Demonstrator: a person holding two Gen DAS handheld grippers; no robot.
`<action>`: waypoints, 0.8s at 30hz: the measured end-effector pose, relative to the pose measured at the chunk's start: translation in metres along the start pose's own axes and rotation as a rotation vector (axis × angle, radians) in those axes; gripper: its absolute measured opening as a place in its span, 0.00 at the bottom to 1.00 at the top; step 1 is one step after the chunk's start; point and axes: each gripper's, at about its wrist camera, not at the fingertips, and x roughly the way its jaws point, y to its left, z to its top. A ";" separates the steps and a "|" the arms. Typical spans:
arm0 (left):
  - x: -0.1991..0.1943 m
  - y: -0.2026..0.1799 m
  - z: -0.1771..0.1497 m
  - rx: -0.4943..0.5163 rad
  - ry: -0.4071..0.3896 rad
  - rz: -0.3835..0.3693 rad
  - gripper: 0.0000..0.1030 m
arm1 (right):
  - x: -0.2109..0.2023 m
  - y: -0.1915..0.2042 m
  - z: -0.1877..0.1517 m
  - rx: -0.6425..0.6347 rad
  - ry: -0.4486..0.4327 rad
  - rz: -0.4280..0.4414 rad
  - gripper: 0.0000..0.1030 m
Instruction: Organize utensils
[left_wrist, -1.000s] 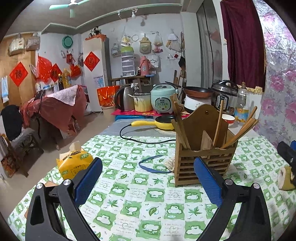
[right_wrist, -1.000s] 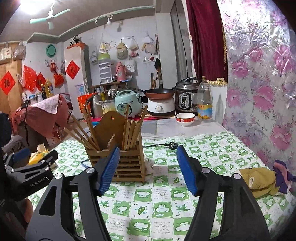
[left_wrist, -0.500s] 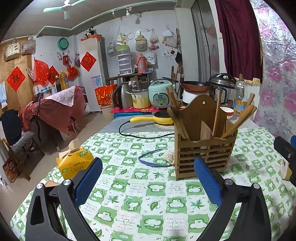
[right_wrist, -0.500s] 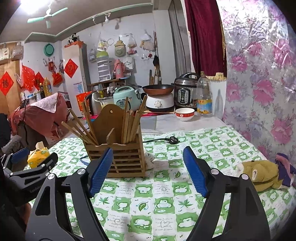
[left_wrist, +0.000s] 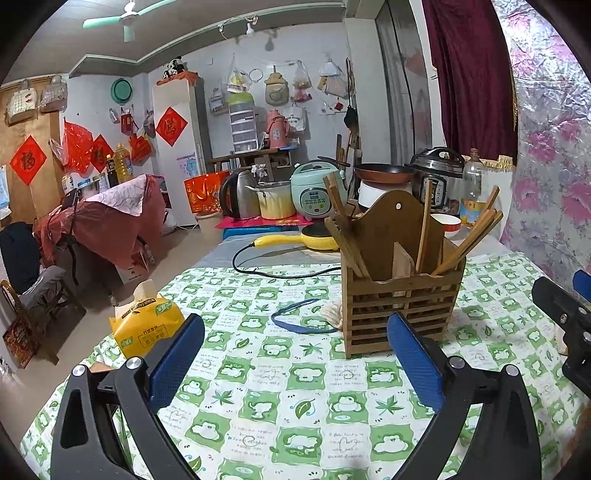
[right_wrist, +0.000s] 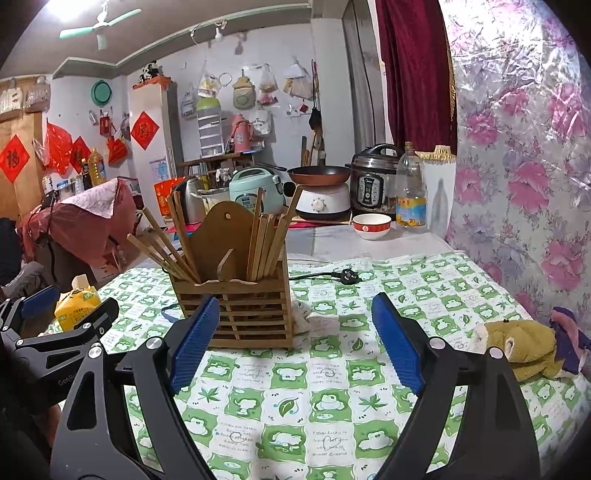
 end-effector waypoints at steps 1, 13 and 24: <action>0.000 0.000 0.000 0.000 -0.001 -0.002 0.95 | 0.000 0.000 0.000 -0.001 -0.001 0.000 0.80; 0.000 0.000 0.000 0.000 -0.002 0.001 0.94 | 0.001 0.000 0.000 -0.003 -0.002 -0.004 0.81; 0.000 0.003 0.000 0.001 -0.001 0.006 0.95 | 0.002 -0.001 -0.002 -0.007 -0.001 -0.001 0.89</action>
